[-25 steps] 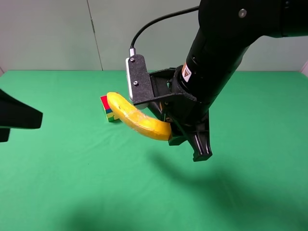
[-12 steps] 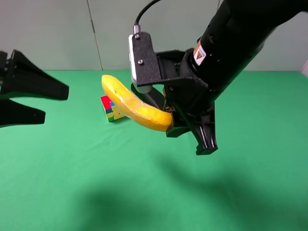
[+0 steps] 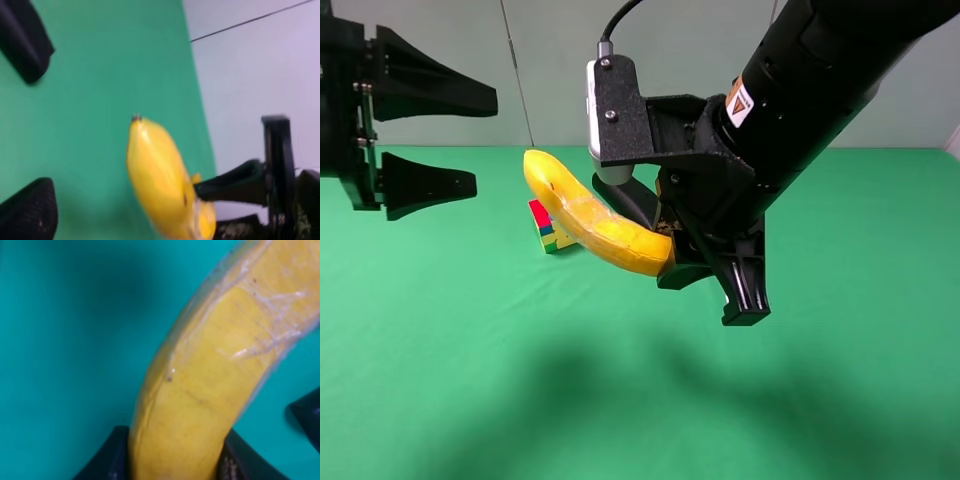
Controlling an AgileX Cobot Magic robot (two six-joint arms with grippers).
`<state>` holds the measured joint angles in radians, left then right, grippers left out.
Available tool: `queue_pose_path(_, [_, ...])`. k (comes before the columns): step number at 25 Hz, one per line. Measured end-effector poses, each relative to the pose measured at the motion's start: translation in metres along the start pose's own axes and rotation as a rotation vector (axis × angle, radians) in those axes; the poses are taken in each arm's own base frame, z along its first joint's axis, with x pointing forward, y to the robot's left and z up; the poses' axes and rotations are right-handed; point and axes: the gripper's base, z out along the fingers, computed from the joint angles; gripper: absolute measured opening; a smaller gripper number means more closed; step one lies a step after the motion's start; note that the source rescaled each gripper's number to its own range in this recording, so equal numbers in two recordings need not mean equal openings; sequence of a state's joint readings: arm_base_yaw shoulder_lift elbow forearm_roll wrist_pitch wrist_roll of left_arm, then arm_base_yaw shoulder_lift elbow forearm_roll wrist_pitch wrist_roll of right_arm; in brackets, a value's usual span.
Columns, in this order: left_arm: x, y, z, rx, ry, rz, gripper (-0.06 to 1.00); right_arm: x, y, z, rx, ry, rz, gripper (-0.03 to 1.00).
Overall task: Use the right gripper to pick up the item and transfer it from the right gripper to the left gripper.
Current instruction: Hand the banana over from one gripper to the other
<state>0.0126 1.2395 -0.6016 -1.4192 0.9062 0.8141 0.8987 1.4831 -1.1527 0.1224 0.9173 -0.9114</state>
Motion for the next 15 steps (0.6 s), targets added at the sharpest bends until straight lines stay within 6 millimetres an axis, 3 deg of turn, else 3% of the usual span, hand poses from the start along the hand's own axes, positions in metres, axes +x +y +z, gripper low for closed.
queue_pose_path(7, [-0.002, 0.003, 0.006, 0.034, 0.004, -0.036, 0.90, -0.001, 0.000, 0.000, 0.002, -0.006, 0.002, 0.01])
queue_pose_path(15, [0.011, -0.013, 0.025, 0.049, 0.047, -0.010, 0.88, -0.002, -0.001, 0.000, 0.015, -0.027, 0.009, 0.01])
